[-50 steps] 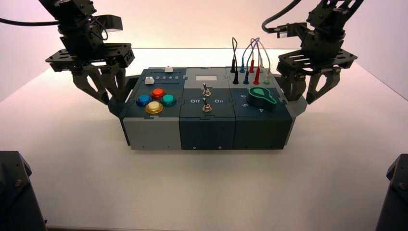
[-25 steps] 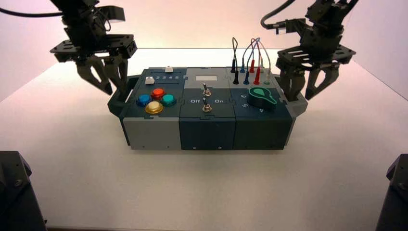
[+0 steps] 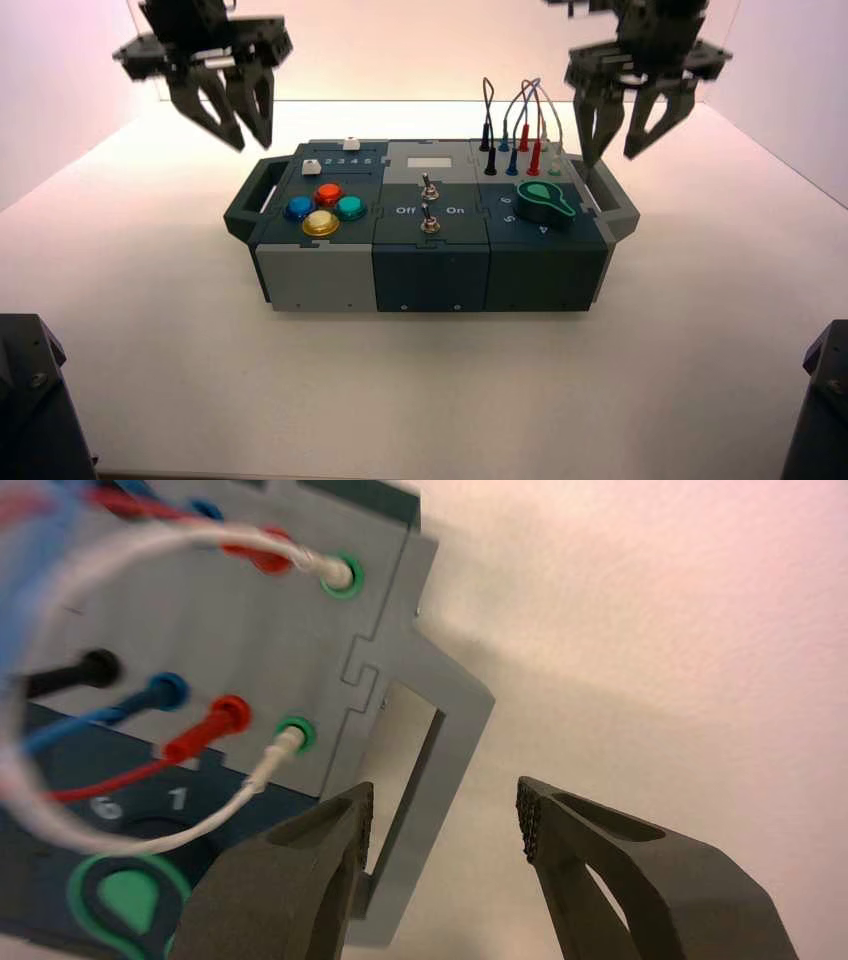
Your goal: Move the box closer.
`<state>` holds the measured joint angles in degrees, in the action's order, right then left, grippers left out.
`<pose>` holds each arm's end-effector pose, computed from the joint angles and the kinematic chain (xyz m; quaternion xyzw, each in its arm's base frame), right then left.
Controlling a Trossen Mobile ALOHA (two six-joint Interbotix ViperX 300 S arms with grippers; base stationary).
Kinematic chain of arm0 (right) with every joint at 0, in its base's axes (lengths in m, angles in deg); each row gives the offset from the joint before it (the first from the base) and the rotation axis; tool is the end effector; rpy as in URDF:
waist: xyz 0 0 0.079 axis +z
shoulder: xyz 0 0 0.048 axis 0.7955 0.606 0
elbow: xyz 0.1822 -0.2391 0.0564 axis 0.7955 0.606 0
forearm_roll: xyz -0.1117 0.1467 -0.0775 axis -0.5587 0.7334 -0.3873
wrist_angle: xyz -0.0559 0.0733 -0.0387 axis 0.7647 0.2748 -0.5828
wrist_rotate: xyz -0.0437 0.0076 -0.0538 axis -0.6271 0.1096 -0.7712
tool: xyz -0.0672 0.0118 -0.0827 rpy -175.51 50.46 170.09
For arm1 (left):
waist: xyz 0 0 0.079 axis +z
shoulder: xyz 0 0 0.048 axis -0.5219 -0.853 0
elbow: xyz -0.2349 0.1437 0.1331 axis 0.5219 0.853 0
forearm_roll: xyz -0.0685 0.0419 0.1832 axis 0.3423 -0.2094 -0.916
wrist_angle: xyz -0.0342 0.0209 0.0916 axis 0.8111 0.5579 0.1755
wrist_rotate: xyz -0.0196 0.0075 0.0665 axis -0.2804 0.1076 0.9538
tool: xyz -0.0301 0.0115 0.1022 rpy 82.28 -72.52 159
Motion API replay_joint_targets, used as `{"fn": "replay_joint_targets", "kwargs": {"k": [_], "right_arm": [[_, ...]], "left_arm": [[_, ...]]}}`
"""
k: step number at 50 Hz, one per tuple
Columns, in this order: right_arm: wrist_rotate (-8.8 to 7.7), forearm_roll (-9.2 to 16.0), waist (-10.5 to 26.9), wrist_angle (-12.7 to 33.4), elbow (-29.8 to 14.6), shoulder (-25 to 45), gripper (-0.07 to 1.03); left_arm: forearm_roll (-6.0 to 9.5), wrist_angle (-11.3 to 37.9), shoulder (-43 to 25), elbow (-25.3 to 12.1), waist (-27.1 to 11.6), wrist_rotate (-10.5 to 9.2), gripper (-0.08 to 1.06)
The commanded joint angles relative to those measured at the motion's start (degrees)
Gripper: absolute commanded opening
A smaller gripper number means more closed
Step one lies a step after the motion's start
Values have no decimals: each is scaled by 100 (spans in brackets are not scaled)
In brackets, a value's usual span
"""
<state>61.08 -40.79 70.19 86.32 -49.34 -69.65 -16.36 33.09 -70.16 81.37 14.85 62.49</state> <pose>0.3004 0.0913 0.0680 -0.1174 0.6415 0.1186 0.7487 0.2877 -0.1058 0.0752 0.0116 0.6329 -0.1164 0.7653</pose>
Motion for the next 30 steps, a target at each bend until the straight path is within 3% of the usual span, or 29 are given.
{"fn": "replay_joint_targets", "kwargs": {"k": [1, 6, 7, 12, 19, 24, 30], "right_arm": [[-88, 53, 123, 343, -264, -431, 73], [-167, 132, 255, 519, -325, -642, 64], [-237, 211, 334, 536, -343, -782, 57], [-413, 431, 501, 457, -387, -1011, 51], [-694, 809, 659, 281, -360, -1274, 46], [-993, 1248, 677, 255, -316, -1424, 30], [-1292, 1547, 668, 229, -272, -1538, 25]], "left_arm": [[0, 176, 457, -211, 9, 114, 26], [26, 439, 642, -281, 9, 185, 10], [53, 615, 703, -325, 18, 237, 5], [105, 844, 800, -431, 9, 439, 2], [343, 800, 835, -483, 9, 967, -3], [615, 686, 879, -457, 0, 1459, -3], [888, 554, 1063, -343, -18, 1863, -3]]}}
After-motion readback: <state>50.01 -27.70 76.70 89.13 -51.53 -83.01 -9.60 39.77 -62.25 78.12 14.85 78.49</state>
